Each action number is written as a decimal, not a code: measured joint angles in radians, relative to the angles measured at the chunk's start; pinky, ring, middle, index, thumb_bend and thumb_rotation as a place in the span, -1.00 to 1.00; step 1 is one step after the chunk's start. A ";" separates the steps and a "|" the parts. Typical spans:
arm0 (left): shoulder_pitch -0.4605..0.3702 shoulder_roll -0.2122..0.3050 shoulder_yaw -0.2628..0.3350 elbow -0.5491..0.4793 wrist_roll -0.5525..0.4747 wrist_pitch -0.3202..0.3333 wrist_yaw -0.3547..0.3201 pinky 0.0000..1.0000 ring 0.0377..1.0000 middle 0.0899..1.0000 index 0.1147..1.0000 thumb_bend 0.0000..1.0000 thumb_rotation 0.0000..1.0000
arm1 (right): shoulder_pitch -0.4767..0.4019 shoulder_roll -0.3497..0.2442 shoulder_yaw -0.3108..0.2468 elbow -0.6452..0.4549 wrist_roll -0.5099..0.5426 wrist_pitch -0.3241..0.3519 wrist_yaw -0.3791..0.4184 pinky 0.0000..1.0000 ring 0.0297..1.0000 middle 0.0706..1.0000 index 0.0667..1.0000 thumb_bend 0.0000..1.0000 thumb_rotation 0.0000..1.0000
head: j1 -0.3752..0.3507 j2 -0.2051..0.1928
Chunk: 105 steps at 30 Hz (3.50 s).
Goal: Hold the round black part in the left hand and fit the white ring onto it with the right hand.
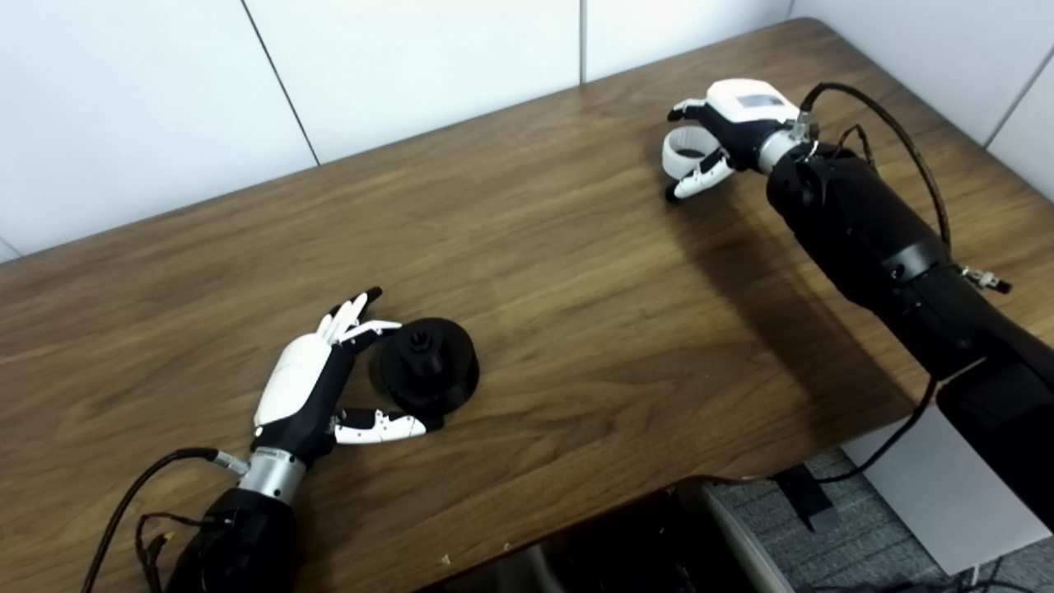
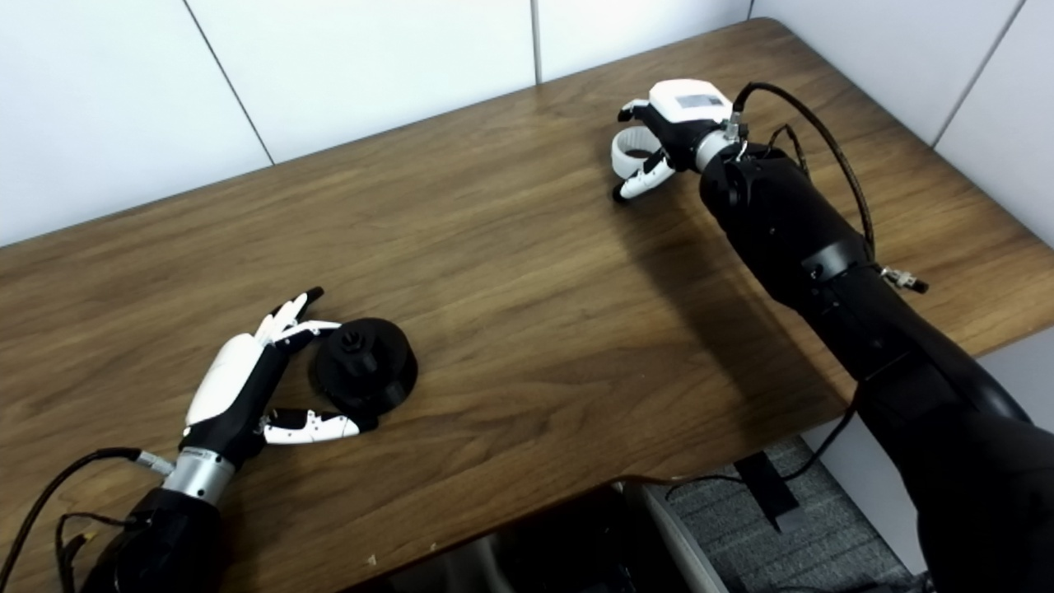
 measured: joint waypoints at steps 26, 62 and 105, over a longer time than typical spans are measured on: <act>0.005 0.002 0.004 -0.013 -0.001 0.004 -0.022 1.00 1.00 1.00 0.31 1.00 -0.15 | 0.011 -0.041 0.003 -0.009 -0.004 0.012 0.026 0.87 0.70 0.54 0.58 0.31 -0.42 | -0.002 0.014; 0.007 0.000 0.005 -0.015 0.003 0.007 -0.022 1.00 1.00 1.00 0.30 1.00 -0.18 | 0.032 -0.035 -0.006 -0.015 0.020 0.012 -0.079 0.97 0.42 0.08 0.21 0.28 -0.62 | 0.014 0.023; 0.007 -0.001 0.006 -0.015 0.003 0.012 -0.018 1.00 1.00 1.00 0.30 1.00 -0.17 | 0.052 -0.068 -0.046 -0.248 -0.022 0.021 -0.058 1.00 0.42 -0.14 -0.02 0.04 -0.98 | 0.015 0.025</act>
